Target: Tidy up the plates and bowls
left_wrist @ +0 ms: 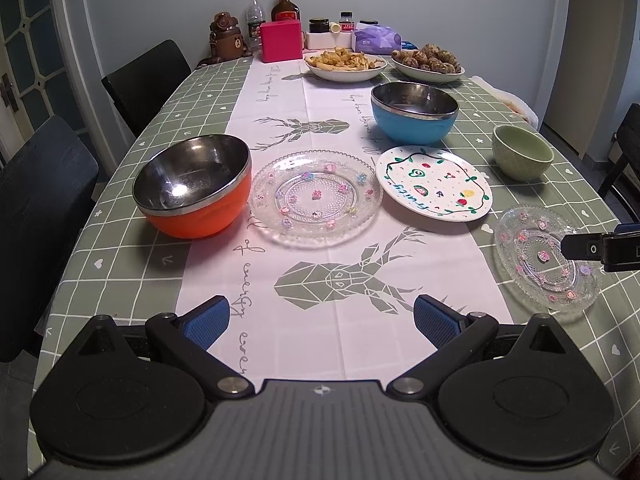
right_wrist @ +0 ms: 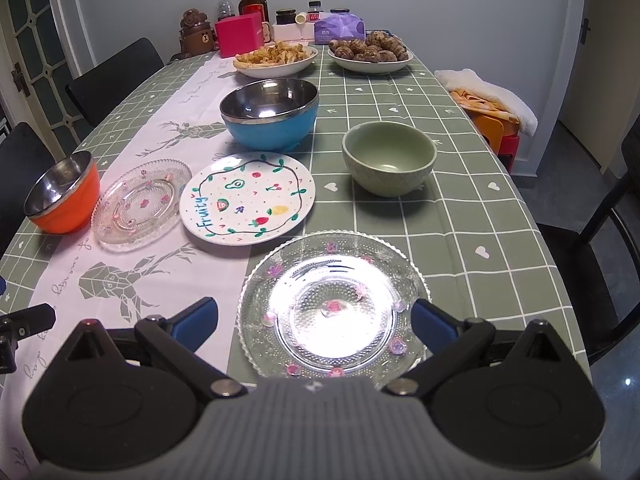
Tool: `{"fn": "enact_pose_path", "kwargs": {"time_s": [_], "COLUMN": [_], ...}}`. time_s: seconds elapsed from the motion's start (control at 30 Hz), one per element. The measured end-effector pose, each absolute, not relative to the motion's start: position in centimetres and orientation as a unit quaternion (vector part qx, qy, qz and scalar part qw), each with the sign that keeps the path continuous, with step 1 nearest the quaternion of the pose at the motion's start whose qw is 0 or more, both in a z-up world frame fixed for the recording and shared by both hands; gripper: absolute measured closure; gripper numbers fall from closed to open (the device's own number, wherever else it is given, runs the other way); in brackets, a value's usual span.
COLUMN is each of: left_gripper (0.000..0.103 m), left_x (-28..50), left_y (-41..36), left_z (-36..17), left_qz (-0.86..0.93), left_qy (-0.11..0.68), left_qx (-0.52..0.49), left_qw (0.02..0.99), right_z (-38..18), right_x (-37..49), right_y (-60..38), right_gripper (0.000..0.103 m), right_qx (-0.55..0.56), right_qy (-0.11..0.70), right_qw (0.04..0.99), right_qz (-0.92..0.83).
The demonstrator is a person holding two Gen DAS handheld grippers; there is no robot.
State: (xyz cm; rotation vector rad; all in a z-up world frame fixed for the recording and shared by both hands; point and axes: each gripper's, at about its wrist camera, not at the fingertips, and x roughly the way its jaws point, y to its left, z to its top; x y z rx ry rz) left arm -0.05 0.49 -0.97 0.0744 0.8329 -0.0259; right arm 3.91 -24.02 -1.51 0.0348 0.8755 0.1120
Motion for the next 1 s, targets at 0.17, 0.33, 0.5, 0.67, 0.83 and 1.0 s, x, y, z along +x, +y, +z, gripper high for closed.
{"fn": "enact_pose_path", "kwargs": {"time_s": [0.17, 0.33, 0.5, 0.67, 0.83, 1.0], "left_gripper": [0.0, 0.0, 0.0, 0.0, 0.0, 0.003], "left_x": [-0.11, -0.04, -0.03, -0.08, -0.32, -0.44], "left_y": [0.58, 0.64, 0.6, 0.38, 0.23, 0.42], "left_z": [-1.03, -0.97, -0.95, -0.83, -0.53, -0.38], "left_qz": [-0.011, -0.011, -0.013, -0.014, -0.018, -0.027], "left_qy": [0.406, 0.408, 0.408, 0.404, 0.391, 0.385], "left_qx": [0.032, 0.028, 0.029, 0.032, 0.036, 0.019], "left_qw": [0.913, 0.913, 0.912, 0.914, 0.919, 0.922], "right_z": [-1.55, -1.59, -1.7, -1.78, -1.82, -1.61], "right_x": [3.86, 3.87, 3.91, 4.03, 4.02, 3.87], "right_y": [-23.92, -23.95, -24.0, -24.11, -24.21, -24.02], "right_gripper": [0.002, 0.002, 0.002, 0.002, 0.002, 0.002], "right_qx": [0.017, 0.018, 0.017, 0.016, 0.016, -0.001], "right_qy": [0.425, 0.426, 0.428, 0.431, 0.432, 0.423], "right_qw": [0.903, 0.903, 0.902, 0.901, 0.9, 0.904], "right_qz": [0.057, 0.056, 0.053, 0.048, 0.05, 0.057]}}
